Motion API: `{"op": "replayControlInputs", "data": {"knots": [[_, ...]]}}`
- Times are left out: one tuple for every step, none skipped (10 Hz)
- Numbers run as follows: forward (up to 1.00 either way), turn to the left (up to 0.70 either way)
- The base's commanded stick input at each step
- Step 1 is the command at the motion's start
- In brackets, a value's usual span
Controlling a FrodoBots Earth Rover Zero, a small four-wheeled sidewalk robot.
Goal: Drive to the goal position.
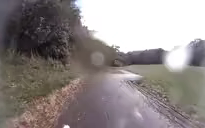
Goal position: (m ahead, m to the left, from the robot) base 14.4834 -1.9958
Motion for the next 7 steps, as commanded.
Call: {"op": "replayControlInputs", "data": {"knots": [[0.7, -0.22], [0.7, 0.0], [0.7, 0.0], [0.7, 0.0], [0.7, 0.0], [0.7, 0.0], [0.7, 0.0]]}}
